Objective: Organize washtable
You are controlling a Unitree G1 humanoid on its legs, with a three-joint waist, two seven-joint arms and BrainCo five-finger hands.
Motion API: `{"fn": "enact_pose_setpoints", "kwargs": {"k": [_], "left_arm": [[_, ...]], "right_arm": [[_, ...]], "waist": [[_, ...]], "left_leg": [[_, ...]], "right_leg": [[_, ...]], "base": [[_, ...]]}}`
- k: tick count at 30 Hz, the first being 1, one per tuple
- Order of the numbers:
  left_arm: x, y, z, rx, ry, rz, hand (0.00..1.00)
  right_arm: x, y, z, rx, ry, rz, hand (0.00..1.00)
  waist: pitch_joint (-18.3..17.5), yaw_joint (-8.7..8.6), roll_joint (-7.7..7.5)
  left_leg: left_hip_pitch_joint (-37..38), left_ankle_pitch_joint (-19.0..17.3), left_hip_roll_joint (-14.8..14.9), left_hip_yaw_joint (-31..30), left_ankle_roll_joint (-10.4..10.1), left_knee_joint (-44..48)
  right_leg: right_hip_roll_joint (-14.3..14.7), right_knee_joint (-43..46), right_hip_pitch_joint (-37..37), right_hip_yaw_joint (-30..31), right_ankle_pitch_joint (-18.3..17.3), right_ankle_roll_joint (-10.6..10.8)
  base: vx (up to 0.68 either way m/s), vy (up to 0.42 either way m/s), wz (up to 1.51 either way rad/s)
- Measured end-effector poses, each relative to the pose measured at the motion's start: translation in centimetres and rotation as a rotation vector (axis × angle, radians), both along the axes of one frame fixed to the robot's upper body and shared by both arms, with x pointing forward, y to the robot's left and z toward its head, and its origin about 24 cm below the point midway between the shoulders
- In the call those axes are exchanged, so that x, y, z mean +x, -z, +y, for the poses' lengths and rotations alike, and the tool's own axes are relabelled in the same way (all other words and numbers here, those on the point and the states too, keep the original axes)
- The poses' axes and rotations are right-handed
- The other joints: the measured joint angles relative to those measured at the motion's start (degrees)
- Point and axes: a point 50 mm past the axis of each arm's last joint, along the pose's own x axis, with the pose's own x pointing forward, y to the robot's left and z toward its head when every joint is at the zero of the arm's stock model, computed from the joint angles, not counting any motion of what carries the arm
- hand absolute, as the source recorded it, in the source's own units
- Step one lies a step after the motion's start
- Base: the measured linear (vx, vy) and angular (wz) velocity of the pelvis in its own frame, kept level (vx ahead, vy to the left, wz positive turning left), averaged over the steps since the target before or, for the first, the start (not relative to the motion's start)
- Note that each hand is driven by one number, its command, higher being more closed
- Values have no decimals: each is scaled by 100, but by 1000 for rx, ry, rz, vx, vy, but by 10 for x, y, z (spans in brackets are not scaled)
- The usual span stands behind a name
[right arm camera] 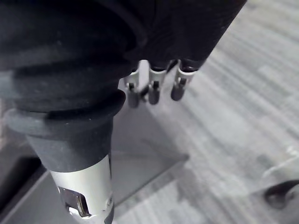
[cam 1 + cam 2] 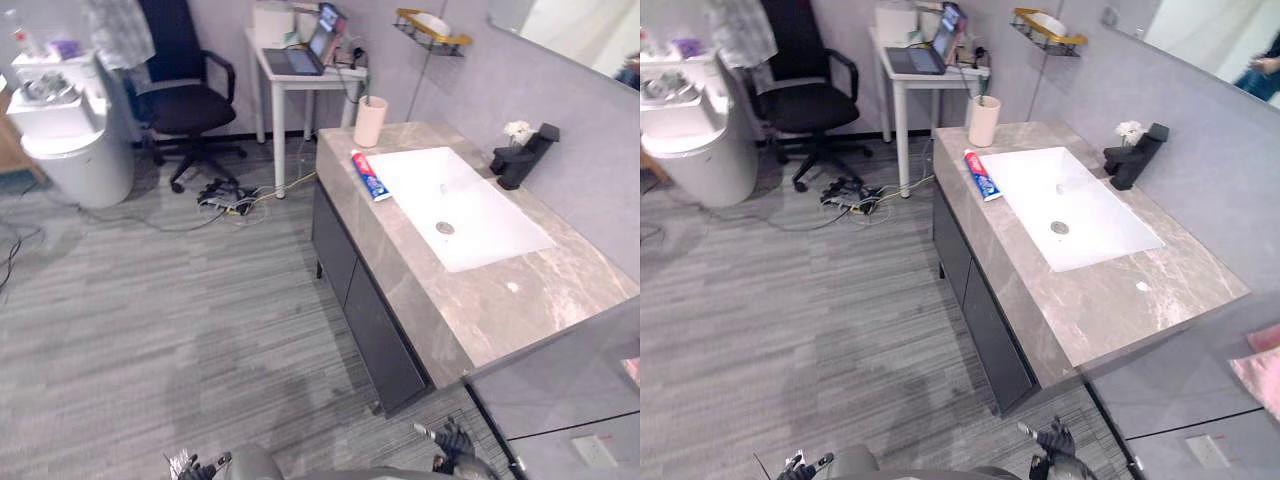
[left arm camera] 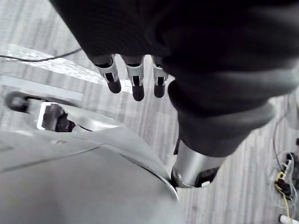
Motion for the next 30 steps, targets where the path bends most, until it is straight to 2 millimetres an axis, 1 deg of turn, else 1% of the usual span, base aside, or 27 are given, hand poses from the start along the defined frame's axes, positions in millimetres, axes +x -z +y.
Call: {"fn": "enact_pose_setpoints", "kwargs": {"k": [1, 2, 3, 4, 6, 7, 8, 9, 10, 11, 12, 13, 15, 16, 17, 18, 19, 20, 21, 22, 23, 24, 25, 26, 27, 29, 30], "left_arm": [[1, 0, -2, -7, 8, -5, 0], [2, 0, -5, -12, 14, -8, 0], [2, 2, -12, -32, 12, -10, 0], [2, 2, -15, -41, 15, -13, 0], [-7, 4, -21, -66, -15, -8, 0], [-8, 4, -21, -66, -16, -6, 0], [-10, 2, -12, -42, -22, -7, 0], [-13, 1, -4, -23, -22, 0, 0], [-13, 0, -1, -16, -20, 1, 0], [-9, -1, 1, -11, -11, -9, 0], [3, -3, -1, -7, 27, -36, 0], [6, -3, -2, -7, 46, -46, 0], [19, -3, -10, -20, 131, -65, 0], [23, -2, -15, -32, 181, -58, 0], [21, 0, -19, -41, 200, -45, 0], [21, 1, -24, -45, 224, -34, 0], [20, 2, -29, -54, 246, -22, 0], [20, 3, -30, -56, 249, -20, 0], [19, 4, -32, -59, 270, -6, 0], [19, 4, -32, -61, 272, -5, 0], [17, 5, -33, -65, 272, 1, 0], [17, 5, -34, -66, 273, 1, 0], [17, 5, -34, -66, 273, 0, 0], [19, 6, -38, -79, 271, 4, 0], [17, 8, -40, -90, 272, 15, 0], [17, 9, -44, -107, 270, 18, 0], [18, 9, -43, -112, 263, 19, 0]], "right_arm": [[5, -5, -4, -22, -8, -34, 0], [9, -9, -9, -42, -12, -57, 0], [10, -11, -14, -75, -34, -63, 0], [9, -13, -19, -97, -46, -60, 0], [-2, -12, -31, -151, -96, -20, 0], [-4, -11, -31, -150, -101, -5, 0], [-10, -6, -16, -108, -110, 15, 0], [-11, -3, -3, -73, -136, 19, 0], [-12, -2, 0, -64, -136, 22, 0], [-13, -1, 2, -57, -134, 27, 0], [-13, -1, 2, -56, -130, 26, 0], [-11, -1, 2, -54, -132, 22, 0], [-12, -1, 2, -40, -125, 16, 0], [-14, 0, 3, -24, -93, 23, 0], [-16, 1, 5, -17, -82, 25, 0], [-18, 2, 8, 6, -58, 26, 0], [-19, 1, 8, 22, -32, 17, 0], [-19, 1, 9, 29, -31, 16, 0], [-19, 1, 9, 30, -30, 8, 0], [-19, 1, 9, 27, -33, 7, 0], [-19, 1, 8, 20, -46, 12, 0], [-19, 2, 7, 9, -73, 24, 0], [-19, 3, 6, 6, -92, 32, 0], [-17, 5, 1, -7, -131, 52, 0], [-18, 6, -3, -17, -144, 72, 0], [-16, 7, -9, -29, -161, 86, 0], [-19, 9, -15, -31, -153, 114, 0]], "waist": [[15, -17, -18], [-1, -17, -2], [23, -38, 166], [46, -49, 257], [-9, -26, 460], [-22, -29, 428], [-66, -11, 162], [-106, -34, 23], [-130, -66, -20], [-149, -77, -67], [-157, -82, -77], [-167, -110, -77], [-212, -255, 16], [-204, -261, 50], [-198, -262, 74], [-187, -259, 115], [-187, -257, 159], [-187, -249, 161], [-186, -261, 159], [-186, -262, 159], [-186, -225, 156], [-194, -146, 158], [-200, -115, 156], [-217, -19, 100], [-264, -7, 313], [-228, -42, 289], [-199, -26, 340]], "left_leg": [[-46, 53, -96, -190, -85, -989], [-94, 132, -176, -465, -215, -1713], [-143, 245, -185, -998, -413, -2459], [-154, 289, -167, -1297, -492, -2716], [17, 399, -29, -2015, -750, -3471], [16, 829, -79, -1950, -1020, -3329], [-9, 919, -343, -1902, -1008, -2845], [-55, 756, -489, -1948, -935, -2244], [-77, 592, -473, -1845, -971, -1985], [-80, 356, -435, -1632, -930, -1658], [40, 114, -373, -1196, -792, -1418], [93, 78, -381, -1066, -725, -1424], [147, 60, -454, -774, -671, -1567], [316, 106, -489, -532, -596, -1757], [448, 145, -504, -369, -533, -1877], [731, 226, -555, -69, -400, -2151], [1044, 342, -599, 229, -211, -2481], [1187, 404, -603, 410, -99, -2621], [1443, 508, -716, 721, 90, -2919], [1497, 519, -747, 765, 110, -2977], [1688, 574, -852, 1037, 195, -3168], [1804, 594, -930, 1276, 220, -3275], [1832, 598, -972, 1399, 222, -3306], [1907, 609, -1027, 1615, 229, -3378], [1901, 694, -1033, 1752, 250, -3514], [1910, 835, -1084, 1924, 248, -3694], [1917, 878, -1058, 1953, 252, -3703]], "right_leg": [[-191, -34, 79, 221, -121, 135], [-340, -3, 112, 422, -319, 180], [-432, 147, 83, 666, -624, 306], [-455, 271, 57, 814, -774, 368], [-499, 900, -189, 1484, -1439, 670], [-555, 992, -199, 1655, -1566, 760], [-749, 1016, -290, 2040, -1538, 812], [-823, 958, -299, 2273, -1327, 854], [-870, 919, -291, 2350, -1221, 896], [-925, 905, -310, 2478, -1068, 1032], [-982, 873, -370, 2637, -707, 1147], [-1043, 858, -414, 2681, -529, 1151], [-1158, 866, -662, 2597, 177, 1040], [-1205, 987, -836, 2427, 604, 962], [-1233, 1068, -933, 2303, 835, 864], [-1307, 1179, -1119, 1873, 1280, 445], [-1449, 1290, -1219, 1413, 1614, 279], [-1464, 1530, -1331, 1244, 1521, 354], [-1416, 2257, -1550, 620, 909, 687], [-1413, 2376, -1574, 467, 792, 708], [-1393, 2690, -1620, -181, 451, 811], [-1395, 2742, -1575, -887, 263, 810], [-1423, 2638, -1518, -1318, 169, 751], [-1594, 2072, -1387, -2077, 7, 633], [-1578, 1384, -1153, -2582, -6, 611], [-1559, 433, -794, -3078, -12, 600], [-1413, -44, -595, -3081, 204, 610]], "base": [[317, 321, -105], [366, 449, -123], [314, 466, -105], [313, 498, -128], [371, 636, -139], [393, 705, -154], [286, 588, -170], [270, 586, -166], [195, 466, -137], [191, 505, -132], [172, 484, -133], [152, 533, -114], [32, 414, -72], [-22, 334, -73], [-56, 295, -87], [-88, 256, -91], [-99, 225, -91], [-175, 162, -85], [-172, 88, -56], [-192, 75, -66], [-111, 28, -74], [-82, 9, -91], [-44, -2, -115], [12, 22, -117], [24, 5, -103], [24, -79, -52], [-6, -88, -26]]}}
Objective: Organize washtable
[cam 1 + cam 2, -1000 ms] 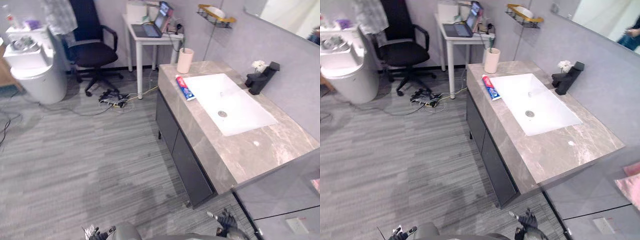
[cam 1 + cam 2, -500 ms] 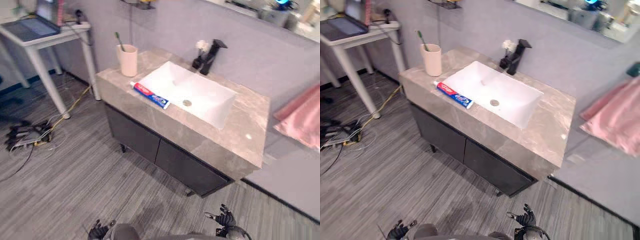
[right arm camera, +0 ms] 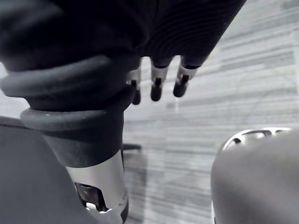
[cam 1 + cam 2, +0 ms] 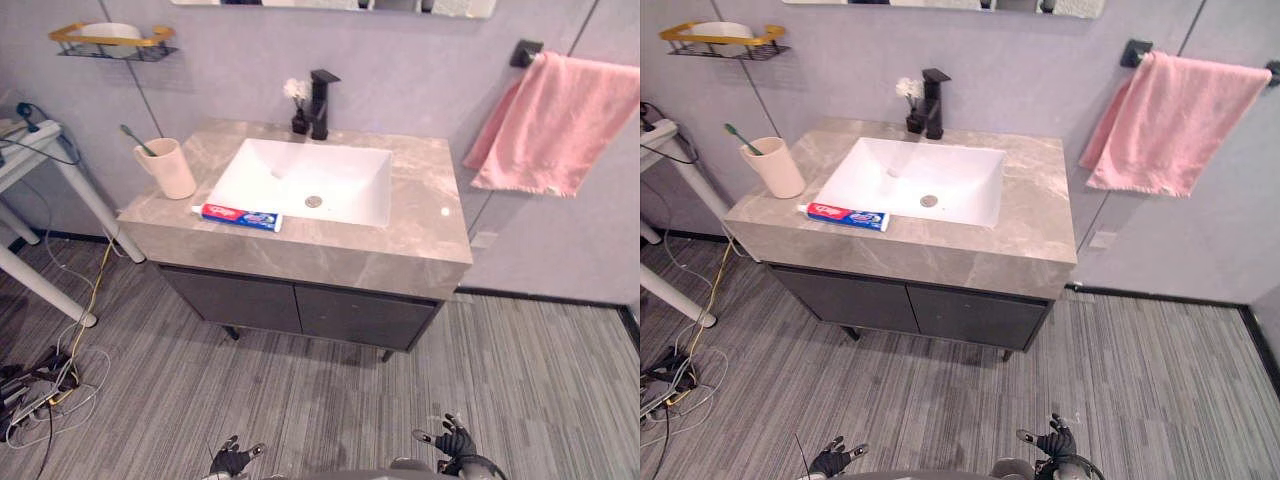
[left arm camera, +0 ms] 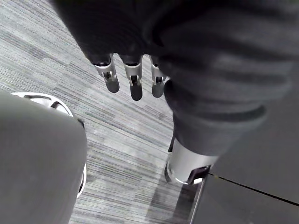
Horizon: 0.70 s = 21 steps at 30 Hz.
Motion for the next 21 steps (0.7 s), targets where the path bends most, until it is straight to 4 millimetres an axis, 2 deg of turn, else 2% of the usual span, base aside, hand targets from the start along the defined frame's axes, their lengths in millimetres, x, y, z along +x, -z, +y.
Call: {"fn": "enact_pose_setpoints", "kwargs": {"k": [3, 6, 8, 9, 10, 11, 17, 21], "left_arm": [[-1, 0, -1, -17, -39, -4, 0], [0, 0, 0, -18, -49, -10, 0], [2, -1, 4, -13, -78, -20, 0], [4, -1, 5, -11, -80, -26, 0], [5, -1, 3, -14, -80, -29, 0], [2, 1, 7, 7, 13, 24, 0], [2, 1, 7, 6, 11, 24, 0], [2, 1, 8, 6, -22, 21, 0]], "right_arm": [[-20, 7, -8, -5, 27, 84, 0], [-29, 9, -9, 1, 58, 108, 0], [-35, 11, -8, 8, 62, 138, 0], [-38, 11, -9, 7, 63, 146, 0], [-41, 12, -10, 6, 65, 156, 0], [-53, 13, -10, 18, 106, 164, 0], [-54, 13, -10, 21, 119, 163, 0], [-59, 13, -10, 58, 235, 149, 0]], "waist": [[-12, 98, -6], [-1, 153, -35], [40, 235, -90], [91, 292, -110], [102, 349, -54], [10, 324, -24], [23, 324, -18], [26, 317, -18]], "left_leg": [[171, 73, 46, -5, -56, -189], [154, 73, 50, 120, -57, -162], [44, 42, -5, -409, -17, 132], [-67, -71, -59, -979, 93, 335], [-49, -209, -92, -1510, 57, 357], [379, -413, -439, -1910, 90, -401], [318, -412, -427, -1919, 92, -389], [156, -362, -435, -1979, 64, -516]], "right_leg": [[206, -912, 407, 161, 438, 42], [244, -1095, 388, 370, 600, 58], [259, -1163, 378, 670, 718, 74], [262, -1229, 368, 855, 799, 79], [286, -1326, 344, 1045, 864, 100], [168, -1839, 388, 1197, 1287, 358], [171, -1842, 357, 1197, 1286, 354], [141, -1852, 175, 1109, 1268, 327]], "base": [[-38, -16, -21], [-41, 11, -39], [-28, -24, -68], [-52, 12, -87], [-49, 43, -66], [-17, 39, -37], [0, 0, 0], [-17, -23, 9]]}}
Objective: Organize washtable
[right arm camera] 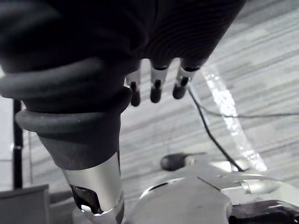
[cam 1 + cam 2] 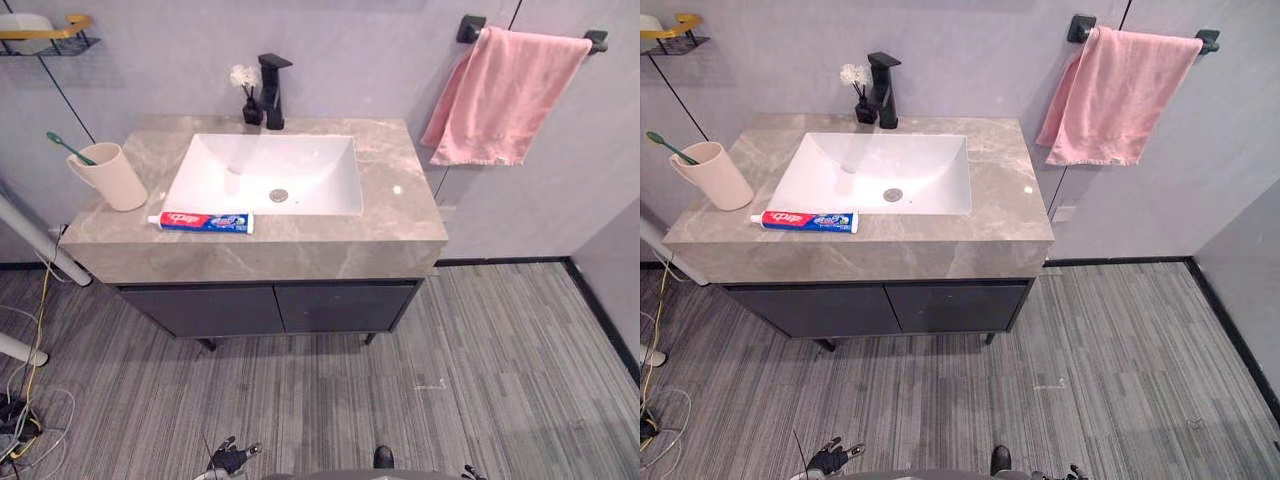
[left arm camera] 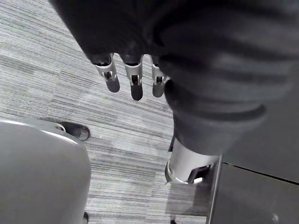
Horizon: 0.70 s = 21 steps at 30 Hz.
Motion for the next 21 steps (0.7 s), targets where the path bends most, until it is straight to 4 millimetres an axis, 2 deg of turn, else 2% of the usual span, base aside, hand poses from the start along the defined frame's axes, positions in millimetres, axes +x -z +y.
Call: {"fn": "enact_pose_setpoints", "kwargs": {"k": [2, 5, 6, 7, 8, 9, 10, 11, 12, 13, 14, 15, 16, 17, 18, 19, 20, 21], "left_arm": [[-1, 0, 0, -2, -37, -1, 0], [5, 0, -4, -3, -84, -20, 0], [9, -1, -6, -6, -88, -31, 0], [17, -3, -11, -14, -99, -55, 0], [21, -5, -7, -8, -129, -76, 0], [21, -5, -4, -7, -154, -82, 0], [19, -7, 3, 0, -235, -97, 0], [16, -7, 7, 13, -260, -100, 0], [11, -7, 11, 12, -313, -99, 0], [10, -7, 12, 14, -340, -104, 0], [7, -7, 16, 20, -396, -106, 0], [1, -6, 18, 21, -432, -95, 0], [-3, -5, 17, 20, -445, -81, 0], [-10, -3, 18, 27, -475, -60, 0], [-11, -6, 28, 53, -497, -65, 0], [-12, -7, 35, 73, -503, -67, 0], [-18, -9, 45, 103, -516, -56, 0], [-23, -9, 48, 111, -530, -46, 0]], "right_arm": [[-9, 1, 1, 24, 109, 2, 0], [-10, 2, 1, 40, 195, -13, 0], [-10, 1, 0, 39, 204, -15, 0], [-5, 1, -1, 42, 224, -34, 0], [3, 0, -3, 41, 237, -58, 0], [6, -1, -4, 39, 248, -70, 0], [12, -2, -6, 34, 264, -93, 0], [18, -4, -9, 27, 267, -115, 0], [24, -6, -14, 16, 283, -139, 0], [26, -7, -17, 10, 285, -149, 0], [28, -8, -21, 1, 282, -155, 0], [29, -9, -25, -9, 274, -157, 0], [29, -10, -28, -17, 267, -154, 0], [27, -11, -33, -32, 257, -144, 0], [20, -3, -14, 23, 254, -95, 0], [18, 0, -5, 49, 253, -75, 0], [16, 3, 5, 75, 252, -55, 0], [16, 3, 6, 77, 255, -54, 0]], "waist": [[26, -3, -8], [69, -10, 29], [107, -10, 34], [194, -9, 6], [320, 17, -66], [373, 25, -138], [490, 48, -351], [487, 21, -350], [485, -4, -342], [487, 1, -342], [491, 25, -351], [508, 8, -287], [506, 1, -208], [538, -20, -153], [566, -6, -429], [567, 11, -526], [552, 41, -591], [544, 53, -583]], "left_leg": [[-19, 108, -33, -216, -23, -197], [-194, 371, -115, -637, -10, -370], [-284, 428, -158, -757, -38, -349], [-412, 597, -225, -862, -169, -293], [-587, 717, -366, -785, -352, -27], [-734, 742, -467, -730, -395, 302], [-1067, 675, -588, -377, -509, 918], [-1174, 513, -394, 9, -322, 1059], [-1338, 418, 4, 333, -352, 1195], [-1428, 398, 233, 427, -391, 1246], [-1555, 413, 665, 424, -415, 1188], [-1572, 490, 1011, 343, -513, 890], [-1529, 538, 1180, 224, -554, 668], [-1444, 1014, 1278, 191, -911, 527], [-1484, 778, 1000, 270, -852, 879], [-1581, 595, 989, 261, -849, 1146], [-1835, 71, 927, 7, -866, 2005], [-1941, -202, 910, -108, -815, 2374]], "right_leg": [[-31, 10, 3, -231, -88, 41], [-147, 22, 4, -761, -151, 88], [-194, 55, -3, -923, -186, 114], [-382, 140, -1, -1253, -251, 113], [-580, 292, 42, -1498, -350, 132], [-718, 363, 112, -1610, -397, 130], [-995, 500, 248, -1699, -460, 118], [-1079, 681, 302, -1766, -539, 26], [-1188, 985, 301, -1812, -707, 91], [-1242, 1109, 301, -1818, -806, 132], [-1372, 1363, 311, -1808, -1036, 380], [-1467, 1611, 332, -1803, -1251, 657], [-1485, 1733, 342, -1803, -1318, 758], [-1613, 1921, 382, -1771, -1444, 1029], [-1877, 1894, 469, -1740, -1420, 1026], [-1867, 1894, 471, -1761, -1373, 959], [-1860, 1812, 472, -1702, -1168, 893], [-1855, 1750, 489, -1570, -1109, 940]], "base": [[49, -33, 47], [128, -11, 88], [85, 9, 129], [94, 81, 143], [73, 79, 139], [49, 168, 116], [0, 117, 91], [6, 172, 89], [11, 147, 56], [39, 219, 40], [73, 291, 22], [90, 299, 19], [106, 375, 12], [152, 375, 8], [170, 328, 1], [186, 281, -27], [127, 238, -47], [150, 365, -77]]}}
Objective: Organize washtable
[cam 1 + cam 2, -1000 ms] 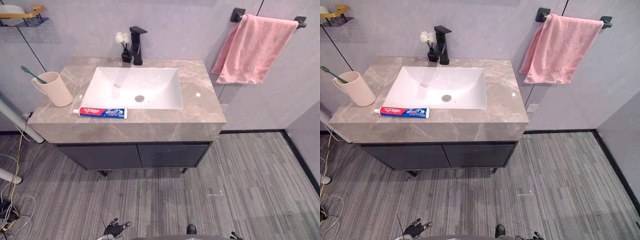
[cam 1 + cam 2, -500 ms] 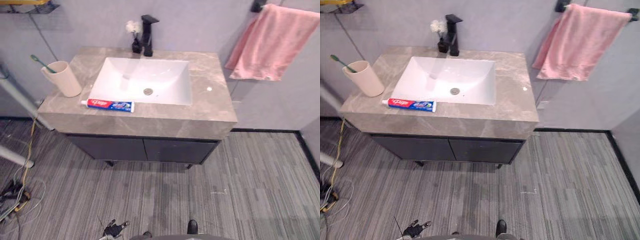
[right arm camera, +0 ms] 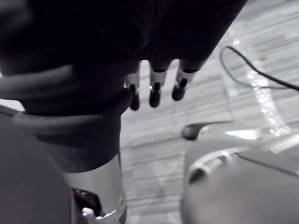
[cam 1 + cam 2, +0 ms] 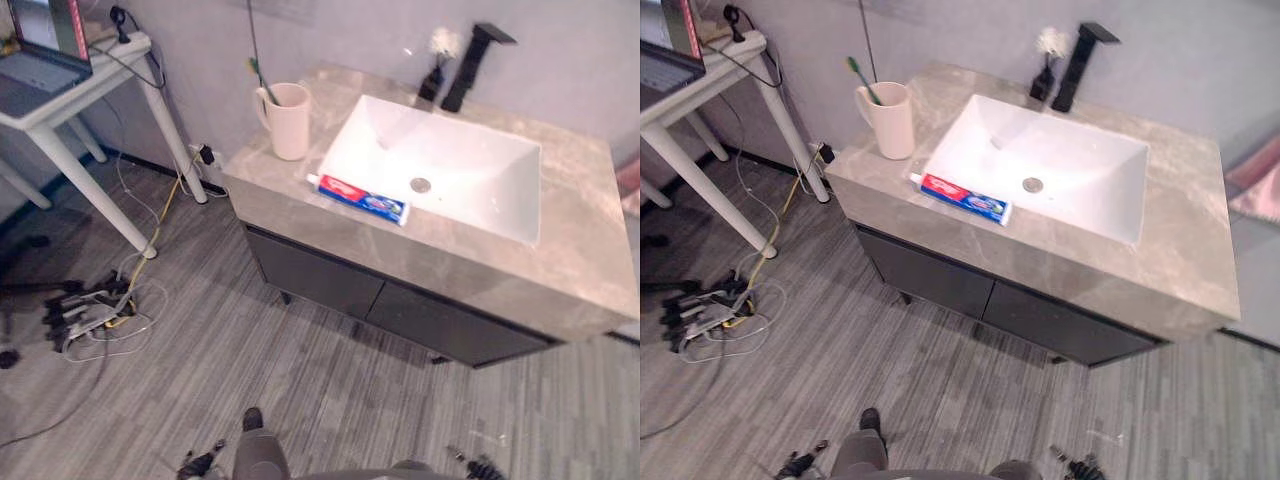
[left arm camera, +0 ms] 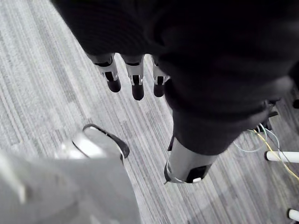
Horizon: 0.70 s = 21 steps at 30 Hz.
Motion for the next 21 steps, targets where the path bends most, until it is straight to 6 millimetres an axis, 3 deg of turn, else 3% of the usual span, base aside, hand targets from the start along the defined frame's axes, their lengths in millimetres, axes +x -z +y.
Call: {"fn": "enact_pose_setpoints", "kwargs": {"k": [2, 3, 4, 5, 6, 7, 8, 10, 12, 15, 18, 19, 20, 21], "left_arm": [[-8, 4, -8, -29, 0, 33, 0], [-7, 6, -12, -40, 13, 36, 0], [-2, 6, -16, -48, 64, 33, 0], [1, 7, -21, -57, 100, 30, 0], [3, 7, -22, -52, 131, 34, 0], [7, 5, -18, -30, 189, 34, 0], [13, 2, -13, -5, 244, 32, 0], [19, -1, -8, 16, 289, 10, 0], [19, 0, -12, -8, 318, 2, 0], [10, 6, -24, -58, 320, 29, 0], [1, 12, -46, -141, 308, 44, 0], [-1, 13, -45, -144, 298, 45, 0], [-3, 13, -44, -144, 280, 43, 0], [-6, 13, -45, -143, 259, 37, 0]], "right_arm": [[-1, -1, -5, -15, 12, -1, 0], [-1, -1, -7, -20, 19, -3, 0], [0, -2, -9, -23, 40, -11, 0], [3, -2, -8, -20, 46, -17, 0], [4, -2, -6, -10, 51, -20, 0], [3, -2, -5, 4, 83, -27, 0], [-2, -1, -7, 4, 96, -19, 0], [-8, 0, -4, 14, 106, -10, 0], [-10, 0, -3, 20, 111, -8, 0], [-12, 0, -4, 17, 115, -8, 0], [-16, 0, -8, 8, 121, -2, 0], [-19, 0, -9, 11, 122, 1, 0], [-20, 0, -8, 14, 120, 2, 0], [-19, 0, -8, 13, 108, 4, 0]], "waist": [[-118, -38, 49], [-144, -40, 85], [-202, -25, 195], [-296, -17, 388], [-310, -23, 460], [-270, -76, 581], [-262, -94, 650], [-277, -173, 685], [-272, -216, 703], [-336, -169, 678], [-347, -178, 777], [-348, -121, 740], [-290, -31, 563], [-306, -22, 540]], "left_leg": [[-249, -800, -24, 297, 253, 991], [-253, -911, -53, 421, 328, 1078], [-206, -1019, -99, 720, 494, 1074], [-128, -1005, -25, 1039, 602, 916], [-39, -952, -26, 1185, 699, 774], [306, -843, -147, 1280, 885, 338], [694, -696, -257, 1298, 1006, -161], [1173, -463, -431, 1367, 1117, -808], [1660, -319, -658, 1476, 1168, -1354], [1881, -308, -858, 1552, 1156, -1560], [1917, -190, -982, 1560, 1014, -1463], [1860, -114, -1018, 1580, 963, -1142], [1663, -93, -1063, 1528, 967, -785], [1657, -273, -1162, 1289, 1035, -1177]], "right_leg": [[-164, -341, -19, 450, 414, 129], [-233, -369, -107, 594, 627, 116], [-353, -342, -405, 851, 1166, -158], [-370, -252, -736, 912, 1733, -887], [-367, -26, -923, 864, 1806, -1220], [-147, 532, -1144, 953, 1418, -1203], [392, 911, -1171, 1240, 755, -784], [1127, 1320, -1188, 1272, -93, -930], [1713, 1401, -1227, 915, -581, -1041], [1881, 719, -1034, 686, -622, -1239], [1913, -117, -580, 806, -396, -1203], [1840, -303, -423, 901, -314, -1194], [1670, -406, -319, 1045, -287, -1183], [1552, -477, -243, 1148, -220, -1152]], "base": [[166, 450, -84], [155, 543, -89], [132, 578, -99], [139, 566, -101], [201, 578, -82], [186, 409, -48], [220, 395, -26], [155, 199, 7], [142, 140, 2], [148, 58, -25], [160, 37, -29], [139, 52, -46], [134, 54, -50], [150, 83, -40]]}}
